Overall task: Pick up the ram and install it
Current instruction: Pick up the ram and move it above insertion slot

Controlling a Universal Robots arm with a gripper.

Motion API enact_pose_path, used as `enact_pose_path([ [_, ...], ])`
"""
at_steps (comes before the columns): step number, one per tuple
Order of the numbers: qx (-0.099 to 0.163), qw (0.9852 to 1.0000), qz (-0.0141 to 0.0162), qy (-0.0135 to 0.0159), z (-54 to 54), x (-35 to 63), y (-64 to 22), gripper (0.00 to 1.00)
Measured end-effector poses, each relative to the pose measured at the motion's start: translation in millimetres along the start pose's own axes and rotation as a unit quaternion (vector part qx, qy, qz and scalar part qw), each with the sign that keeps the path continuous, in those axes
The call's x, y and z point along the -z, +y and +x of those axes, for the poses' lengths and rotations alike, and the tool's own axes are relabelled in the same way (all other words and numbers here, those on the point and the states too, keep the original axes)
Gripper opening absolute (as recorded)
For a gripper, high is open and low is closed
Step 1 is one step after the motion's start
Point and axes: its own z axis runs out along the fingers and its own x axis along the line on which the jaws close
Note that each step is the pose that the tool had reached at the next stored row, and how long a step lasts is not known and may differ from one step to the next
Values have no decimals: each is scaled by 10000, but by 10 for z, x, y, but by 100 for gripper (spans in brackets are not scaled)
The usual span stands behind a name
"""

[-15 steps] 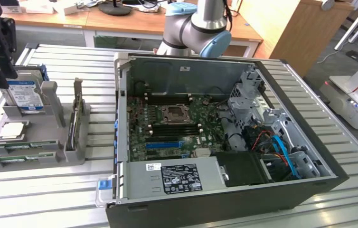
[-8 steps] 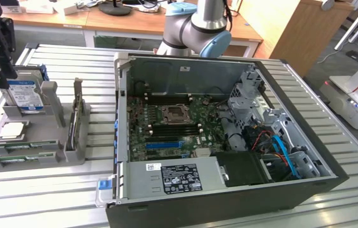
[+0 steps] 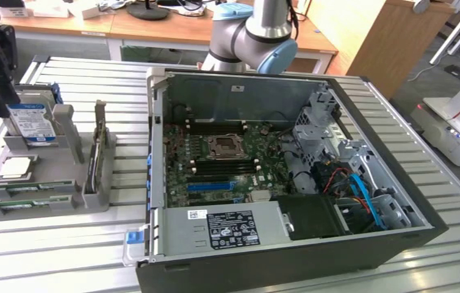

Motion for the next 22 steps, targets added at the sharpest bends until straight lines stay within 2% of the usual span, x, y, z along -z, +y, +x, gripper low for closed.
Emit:
enact_pose_path([
  [14,0,10000,0,-1,254,2,0,36],
  [22,0,10000,1,-2,262,-15,0,36],
])
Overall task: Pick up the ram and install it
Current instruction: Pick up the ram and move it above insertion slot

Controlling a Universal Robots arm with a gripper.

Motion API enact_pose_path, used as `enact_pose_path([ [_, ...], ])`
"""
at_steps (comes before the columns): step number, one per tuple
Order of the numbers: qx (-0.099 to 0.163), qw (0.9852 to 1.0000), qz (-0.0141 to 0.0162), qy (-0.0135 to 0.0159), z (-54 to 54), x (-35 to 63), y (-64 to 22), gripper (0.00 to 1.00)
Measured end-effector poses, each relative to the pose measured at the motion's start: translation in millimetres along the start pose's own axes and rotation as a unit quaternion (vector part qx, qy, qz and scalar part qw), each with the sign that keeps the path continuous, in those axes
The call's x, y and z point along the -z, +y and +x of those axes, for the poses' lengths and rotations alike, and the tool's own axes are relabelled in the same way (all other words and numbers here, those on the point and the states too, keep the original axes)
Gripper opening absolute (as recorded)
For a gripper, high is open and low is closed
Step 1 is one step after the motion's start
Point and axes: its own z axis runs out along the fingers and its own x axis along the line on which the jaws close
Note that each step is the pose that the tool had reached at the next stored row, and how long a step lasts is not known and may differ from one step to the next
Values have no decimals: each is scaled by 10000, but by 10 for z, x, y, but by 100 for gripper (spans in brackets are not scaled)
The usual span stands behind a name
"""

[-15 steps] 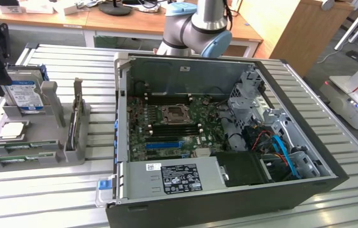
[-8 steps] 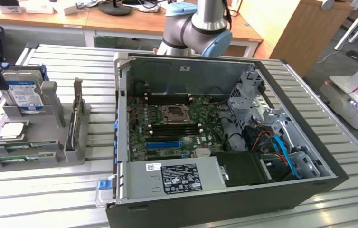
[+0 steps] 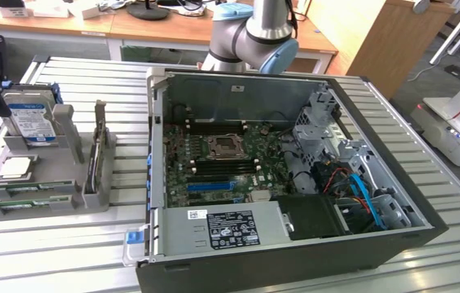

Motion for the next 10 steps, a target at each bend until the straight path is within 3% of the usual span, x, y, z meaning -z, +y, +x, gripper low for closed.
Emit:
enact_pose_path([
  [10,0,10000,2,0,1,-180,-3,36],
])
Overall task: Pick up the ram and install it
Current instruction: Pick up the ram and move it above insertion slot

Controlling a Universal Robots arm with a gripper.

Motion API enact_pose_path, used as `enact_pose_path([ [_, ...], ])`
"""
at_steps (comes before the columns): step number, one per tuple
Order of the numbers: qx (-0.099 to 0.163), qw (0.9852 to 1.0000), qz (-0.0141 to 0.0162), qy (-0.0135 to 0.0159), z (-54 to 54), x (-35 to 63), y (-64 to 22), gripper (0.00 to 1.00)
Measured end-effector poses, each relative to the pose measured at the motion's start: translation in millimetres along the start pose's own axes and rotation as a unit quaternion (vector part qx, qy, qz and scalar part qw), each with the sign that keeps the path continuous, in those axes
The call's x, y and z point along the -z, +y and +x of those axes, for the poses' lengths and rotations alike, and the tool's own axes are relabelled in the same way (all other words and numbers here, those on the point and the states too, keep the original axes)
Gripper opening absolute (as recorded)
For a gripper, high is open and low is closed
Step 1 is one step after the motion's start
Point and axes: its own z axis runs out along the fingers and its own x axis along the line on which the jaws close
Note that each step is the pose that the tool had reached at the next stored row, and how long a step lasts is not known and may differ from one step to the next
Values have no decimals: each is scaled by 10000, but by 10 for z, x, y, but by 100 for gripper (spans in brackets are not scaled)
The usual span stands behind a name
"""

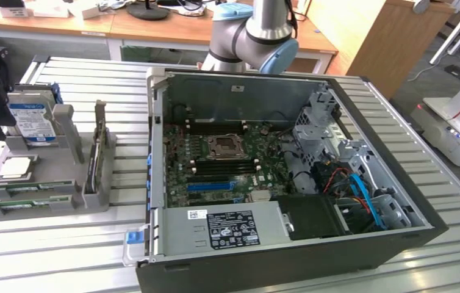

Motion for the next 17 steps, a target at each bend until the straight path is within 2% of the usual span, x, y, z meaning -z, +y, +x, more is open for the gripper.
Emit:
enact_pose_path([
  [17,0,10000,0,0,3,-308,1,36],
])
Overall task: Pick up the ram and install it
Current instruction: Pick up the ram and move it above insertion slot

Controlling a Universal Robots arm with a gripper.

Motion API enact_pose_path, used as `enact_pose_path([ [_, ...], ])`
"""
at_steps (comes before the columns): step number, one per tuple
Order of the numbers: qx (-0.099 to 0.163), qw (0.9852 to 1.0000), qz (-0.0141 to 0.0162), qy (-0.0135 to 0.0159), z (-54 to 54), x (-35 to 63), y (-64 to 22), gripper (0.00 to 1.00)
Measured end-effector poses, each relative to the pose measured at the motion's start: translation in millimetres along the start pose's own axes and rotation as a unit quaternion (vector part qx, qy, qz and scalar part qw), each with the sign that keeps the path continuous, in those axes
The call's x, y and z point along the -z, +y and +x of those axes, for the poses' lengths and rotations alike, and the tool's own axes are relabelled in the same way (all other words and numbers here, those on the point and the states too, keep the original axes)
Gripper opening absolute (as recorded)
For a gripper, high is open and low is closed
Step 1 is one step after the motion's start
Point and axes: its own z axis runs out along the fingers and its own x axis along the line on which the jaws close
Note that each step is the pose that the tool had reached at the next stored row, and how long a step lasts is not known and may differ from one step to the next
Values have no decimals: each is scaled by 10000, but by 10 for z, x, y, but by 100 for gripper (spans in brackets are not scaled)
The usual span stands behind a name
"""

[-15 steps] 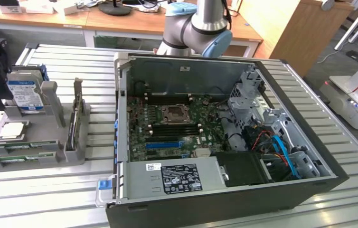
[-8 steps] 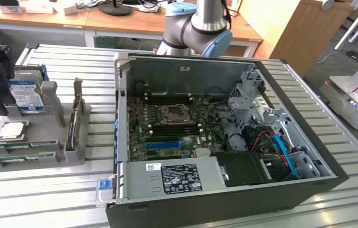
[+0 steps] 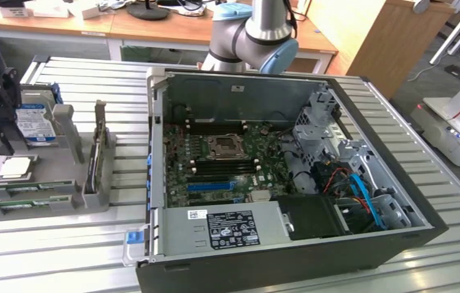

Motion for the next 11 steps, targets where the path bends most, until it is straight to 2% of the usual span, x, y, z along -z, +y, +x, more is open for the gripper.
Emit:
enact_pose_path([
  [11,0,10000,0,0,4,-199,18,36],
])
